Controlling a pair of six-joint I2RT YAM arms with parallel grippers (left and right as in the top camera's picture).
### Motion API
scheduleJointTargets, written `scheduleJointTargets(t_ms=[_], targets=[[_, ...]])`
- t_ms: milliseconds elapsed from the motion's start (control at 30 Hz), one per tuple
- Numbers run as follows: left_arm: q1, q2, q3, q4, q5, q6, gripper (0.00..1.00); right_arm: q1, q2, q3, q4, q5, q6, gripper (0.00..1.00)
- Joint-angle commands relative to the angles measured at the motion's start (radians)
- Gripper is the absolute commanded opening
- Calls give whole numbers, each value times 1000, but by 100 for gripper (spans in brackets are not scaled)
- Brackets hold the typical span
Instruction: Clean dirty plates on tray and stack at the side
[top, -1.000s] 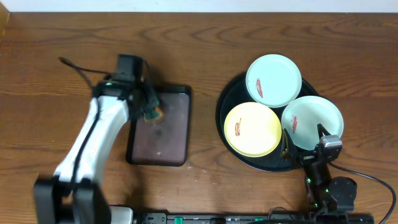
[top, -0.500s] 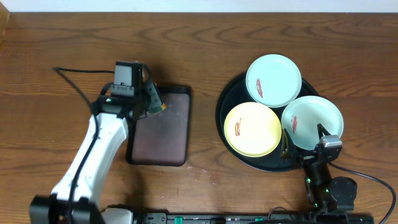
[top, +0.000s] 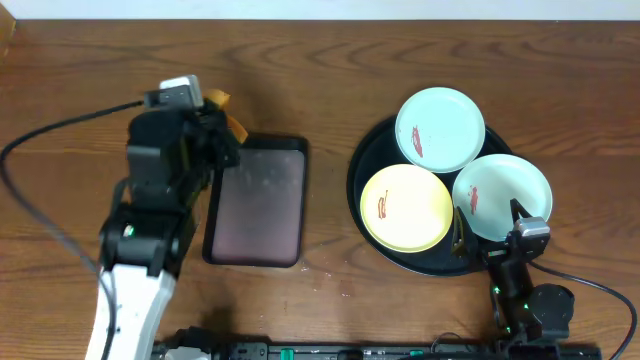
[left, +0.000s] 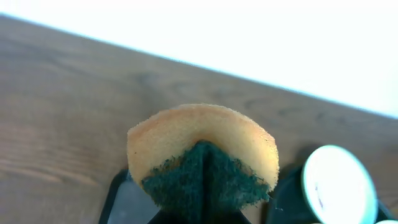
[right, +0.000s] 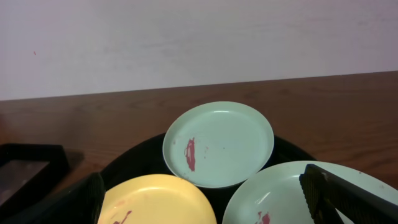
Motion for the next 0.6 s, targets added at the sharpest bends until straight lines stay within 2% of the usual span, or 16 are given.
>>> scheduleJointTargets(t_ms=[0, 167, 267, 367, 433, 567], targets=[[5, -102, 23, -10, -8, 24, 7, 8, -2, -2, -2, 2, -8, 99], [5, -107, 8, -56, -8, 76, 7, 8, -2, -2, -2, 2, -8, 99], [3, -64, -86, -42, -7, 78, 7, 8, -2, -2, -2, 2, -8, 99], [3, 27, -263, 108, 27, 78, 7, 8, -2, -2, -2, 2, -8, 99], [3, 77, -317, 183, 26, 79, 7, 8, -2, -2, -2, 2, -8, 99], [3, 103, -312, 240, 29, 79, 7, 8, -2, -2, -2, 2, -8, 99]])
